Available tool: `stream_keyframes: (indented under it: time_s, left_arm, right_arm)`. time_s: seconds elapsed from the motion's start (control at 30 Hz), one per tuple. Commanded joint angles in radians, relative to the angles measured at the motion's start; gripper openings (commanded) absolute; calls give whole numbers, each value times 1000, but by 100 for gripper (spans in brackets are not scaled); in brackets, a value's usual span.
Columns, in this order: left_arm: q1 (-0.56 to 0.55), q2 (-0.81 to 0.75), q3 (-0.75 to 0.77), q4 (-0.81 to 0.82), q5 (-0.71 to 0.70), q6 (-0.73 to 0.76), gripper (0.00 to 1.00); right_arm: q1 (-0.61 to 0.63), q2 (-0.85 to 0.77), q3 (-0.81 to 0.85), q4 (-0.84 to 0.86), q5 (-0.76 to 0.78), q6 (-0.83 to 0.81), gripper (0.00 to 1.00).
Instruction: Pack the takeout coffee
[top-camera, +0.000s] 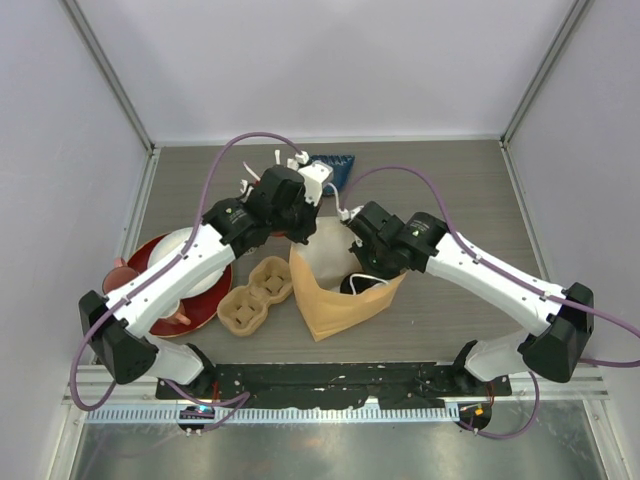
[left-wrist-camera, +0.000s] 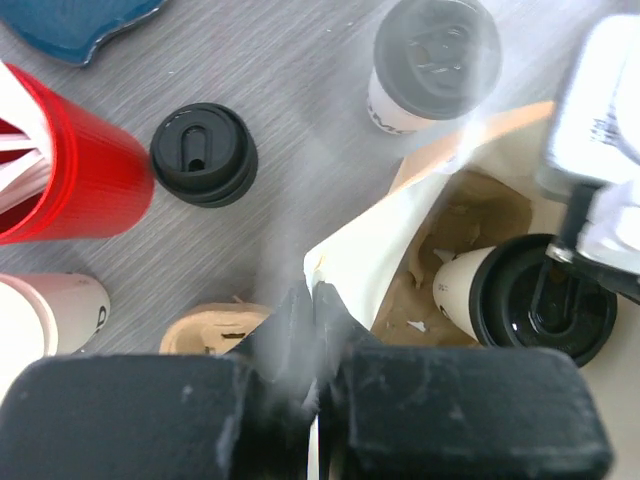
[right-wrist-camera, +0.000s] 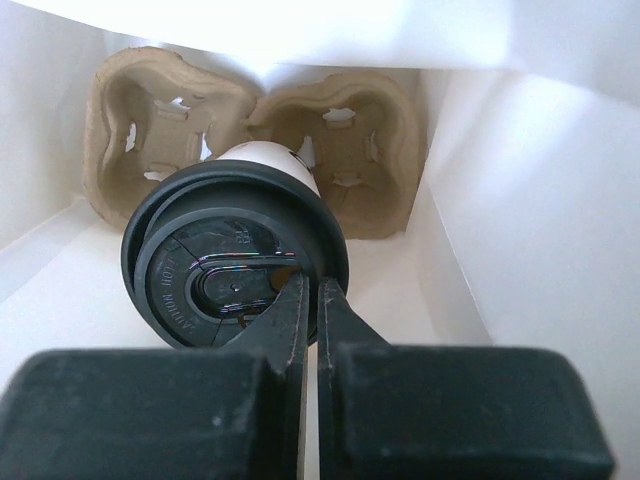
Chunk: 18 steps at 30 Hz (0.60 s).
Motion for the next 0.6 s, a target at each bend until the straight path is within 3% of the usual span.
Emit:
stream_keyframes:
  time_s: [0.0, 0.23, 0.57]
  left_arm:
    - [50, 5, 55, 62, -122, -25, 0]
    - [53, -37, 49, 117, 3, -63, 0]
    - [52, -71, 22, 128, 56, -65, 0]
  right_arm:
    - [14, -24, -28, -54, 28, -26, 1]
    - [17, 26, -40, -97, 11, -11, 1]
    - [17, 83, -22, -137, 11, -6, 1]
